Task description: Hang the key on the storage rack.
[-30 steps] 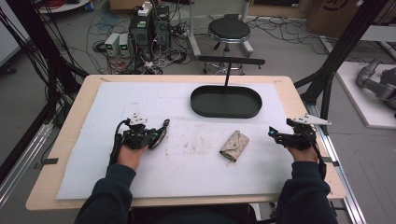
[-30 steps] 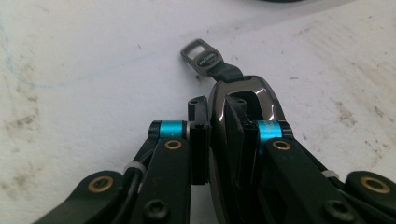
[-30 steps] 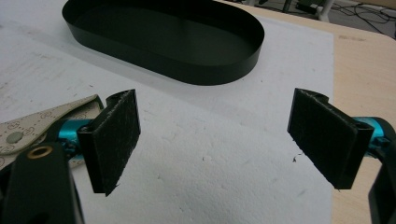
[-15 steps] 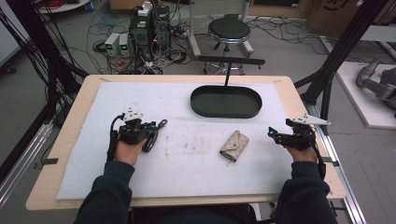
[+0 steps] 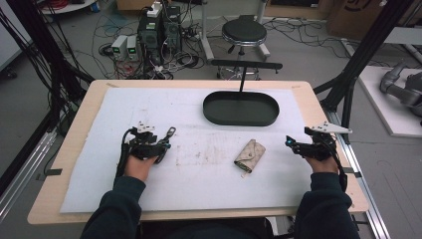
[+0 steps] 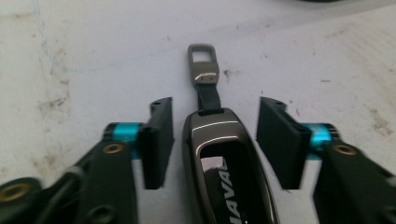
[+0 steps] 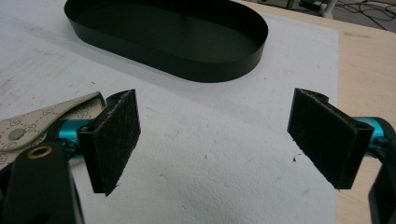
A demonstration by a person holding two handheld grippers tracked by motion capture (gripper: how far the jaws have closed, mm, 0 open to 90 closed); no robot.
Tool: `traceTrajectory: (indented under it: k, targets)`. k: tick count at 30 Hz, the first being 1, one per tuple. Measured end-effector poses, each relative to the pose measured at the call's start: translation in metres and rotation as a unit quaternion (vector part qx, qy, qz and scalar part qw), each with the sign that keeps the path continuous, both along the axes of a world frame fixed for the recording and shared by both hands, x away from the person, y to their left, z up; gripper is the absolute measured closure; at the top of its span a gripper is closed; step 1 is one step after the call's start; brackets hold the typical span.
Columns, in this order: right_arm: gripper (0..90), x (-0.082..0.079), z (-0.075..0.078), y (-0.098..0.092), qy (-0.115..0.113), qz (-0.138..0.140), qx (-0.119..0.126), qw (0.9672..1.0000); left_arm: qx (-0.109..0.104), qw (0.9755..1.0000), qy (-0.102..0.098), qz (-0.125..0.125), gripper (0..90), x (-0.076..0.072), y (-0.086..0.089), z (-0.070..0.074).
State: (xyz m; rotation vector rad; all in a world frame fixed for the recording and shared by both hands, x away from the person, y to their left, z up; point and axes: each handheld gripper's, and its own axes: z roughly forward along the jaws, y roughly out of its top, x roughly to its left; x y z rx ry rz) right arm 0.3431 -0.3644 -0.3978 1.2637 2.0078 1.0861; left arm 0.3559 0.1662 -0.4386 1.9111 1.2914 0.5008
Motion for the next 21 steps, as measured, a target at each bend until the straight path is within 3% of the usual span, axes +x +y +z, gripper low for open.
traceTrajectory:
  k: [5,6,7,9,11,13,21]
  targets:
    - [17.3,0.001,-0.001,0.0,0.002,0.003,-0.001,1.0,0.013,0.9998,0.0,0.012,31.5,-0.007,-0.001,-0.008]
    - [17.3,0.001,-0.001,0.0,0.002,0.004,0.0,1.0,0.045,0.9989,0.002,0.011,28.9,-0.008,-0.006,-0.014]
    - [17.3,0.001,-0.001,0.0,0.002,0.004,0.0,1.0,0.055,0.9984,-0.004,0.013,28.3,-0.009,-0.009,-0.014]
    - [17.3,0.001,-0.001,0.001,0.003,0.004,-0.001,1.0,0.051,0.9986,-0.004,0.013,27.8,-0.009,-0.008,-0.015]
    - [17.3,0.001,-0.001,0.001,0.004,0.004,-0.001,1.0,0.053,0.9986,-0.006,0.006,32.2,-0.01,-0.008,-0.014]
    - [17.3,0.001,-0.001,0.0,0.004,0.004,-0.001,1.0,0.056,0.9983,-0.01,-0.011,46.5,-0.011,-0.011,-0.012]
    - [17.4,0.001,-0.001,0.0,0.003,0.003,0.001,1.0,0.041,0.9991,-0.003,-0.002,48.5,-0.01,-0.01,-0.011]
